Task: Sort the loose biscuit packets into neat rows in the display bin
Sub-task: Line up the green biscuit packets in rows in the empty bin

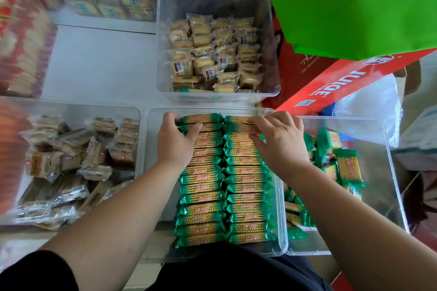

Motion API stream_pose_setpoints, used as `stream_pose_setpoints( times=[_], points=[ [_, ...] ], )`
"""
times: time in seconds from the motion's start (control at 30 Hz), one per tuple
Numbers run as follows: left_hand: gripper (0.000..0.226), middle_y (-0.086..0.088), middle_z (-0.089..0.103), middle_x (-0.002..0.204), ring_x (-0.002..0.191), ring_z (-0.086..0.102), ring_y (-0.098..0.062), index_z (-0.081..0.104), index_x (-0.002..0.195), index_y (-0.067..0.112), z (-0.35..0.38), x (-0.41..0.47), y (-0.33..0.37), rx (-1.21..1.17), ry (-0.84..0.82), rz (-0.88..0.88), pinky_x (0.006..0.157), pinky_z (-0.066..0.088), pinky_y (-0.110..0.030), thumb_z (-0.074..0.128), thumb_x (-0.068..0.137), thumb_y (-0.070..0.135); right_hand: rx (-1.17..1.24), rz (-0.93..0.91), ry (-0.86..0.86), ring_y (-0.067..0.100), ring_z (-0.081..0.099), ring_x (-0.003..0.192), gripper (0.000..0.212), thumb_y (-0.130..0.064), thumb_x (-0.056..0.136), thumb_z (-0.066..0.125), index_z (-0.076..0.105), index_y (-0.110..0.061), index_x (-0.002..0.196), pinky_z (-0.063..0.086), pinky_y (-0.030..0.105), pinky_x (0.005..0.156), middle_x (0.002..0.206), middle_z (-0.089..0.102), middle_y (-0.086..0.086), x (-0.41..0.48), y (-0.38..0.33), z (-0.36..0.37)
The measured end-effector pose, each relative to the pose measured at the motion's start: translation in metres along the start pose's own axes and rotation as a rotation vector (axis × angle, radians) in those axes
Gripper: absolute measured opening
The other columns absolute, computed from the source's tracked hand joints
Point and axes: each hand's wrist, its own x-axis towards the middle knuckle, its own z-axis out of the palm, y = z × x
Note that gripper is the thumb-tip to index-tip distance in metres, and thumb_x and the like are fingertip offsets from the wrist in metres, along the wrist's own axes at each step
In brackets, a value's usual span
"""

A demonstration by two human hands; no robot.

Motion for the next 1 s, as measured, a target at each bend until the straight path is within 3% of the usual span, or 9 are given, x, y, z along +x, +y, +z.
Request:
stream_pose_setpoints(
  times=[0.1,0.17,0.3,0.4,0.6,0.73,0.9,1.0],
  points=[
    [0.042,0.002,0.064,0.099,0.088,0.064,-0.019,0.049,0.106,0.021,0.002,-0.006,0.003,-0.062,0.032,-0.043,0.068,0.049,-0.03,0.064,0.092,0.057,0.012,0.01,-0.004,0.032,0.056,0.108,0.029,-0.029,0.084,0.076,0.066,-0.02,0.11,0.037,0.049,0.092,0.1,0.073,-0.004,0.001,0.001,0.0],
    [0.048,0.001,0.066,0.095,0.087,0.067,-0.021,0.049,0.103,0.021,0.003,-0.003,0.01,-0.141,-0.002,-0.186,0.072,0.055,-0.037,0.062,0.089,0.065,0.013,0.0,-0.004,0.032,0.056,0.108,0.027,-0.029,0.084,0.076,0.066,-0.019,0.107,0.038,0.05,0.092,0.1,0.072,-0.004,0.0,0.002,0.001],
    [0.062,-0.001,0.069,0.097,0.084,0.07,-0.024,0.049,0.097,0.022,0.006,0.006,0.026,-0.254,-0.01,-0.42,0.077,0.06,-0.047,0.086,0.068,0.062,0.038,0.009,0.0,0.032,0.056,0.107,0.028,-0.028,0.083,0.077,0.066,-0.02,0.107,0.039,0.05,0.092,0.099,0.071,-0.004,-0.002,0.003,0.004],
    [0.066,-0.002,0.068,0.099,0.085,0.07,-0.027,0.049,0.095,0.024,0.011,0.007,0.028,-0.25,0.019,-0.476,0.077,0.061,-0.048,0.091,0.061,0.06,0.055,0.016,0.004,0.032,0.056,0.107,0.028,-0.029,0.084,0.077,0.066,-0.02,0.108,0.041,0.049,0.09,0.101,0.071,-0.004,-0.004,0.003,0.005],
    [0.076,0.001,0.062,0.104,0.09,0.066,-0.025,0.046,0.094,0.028,0.015,0.008,0.032,-0.126,0.053,-0.428,0.073,0.062,-0.046,0.086,0.051,0.075,0.05,0.003,0.018,0.033,0.057,0.105,0.028,-0.03,0.085,0.075,0.067,-0.019,0.109,0.043,0.049,0.089,0.105,0.069,-0.002,-0.002,0.008,0.002],
    [0.086,-0.001,0.061,0.109,0.094,0.067,-0.026,0.045,0.106,0.026,0.01,0.005,0.023,-0.018,-0.022,-0.358,0.077,0.062,-0.046,0.071,0.051,0.087,0.101,-0.035,0.073,0.034,0.056,0.097,0.025,-0.027,0.087,0.074,0.071,-0.02,0.111,0.046,0.047,0.084,0.102,0.063,0.001,0.004,0.012,0.0],
    [0.054,0.003,0.062,0.109,0.094,0.063,-0.016,0.047,0.111,0.026,-0.001,-0.009,0.001,0.07,-0.162,-0.081,0.077,0.055,-0.037,0.075,0.081,0.061,0.078,-0.098,0.132,0.033,0.057,0.096,0.024,-0.027,0.086,0.075,0.072,-0.02,0.109,0.046,0.046,0.08,0.101,0.068,-0.001,0.017,0.012,-0.002],
    [0.056,0.005,0.061,0.12,0.107,0.062,-0.017,0.047,0.125,0.029,-0.007,-0.015,-0.008,0.093,-0.199,-0.005,0.086,0.05,-0.034,0.072,0.085,0.059,0.027,-0.111,0.154,0.033,0.056,0.093,0.019,-0.026,0.083,0.077,0.067,-0.015,0.094,0.044,0.045,0.079,0.092,0.071,0.0,0.028,0.012,-0.001]
  ],
)
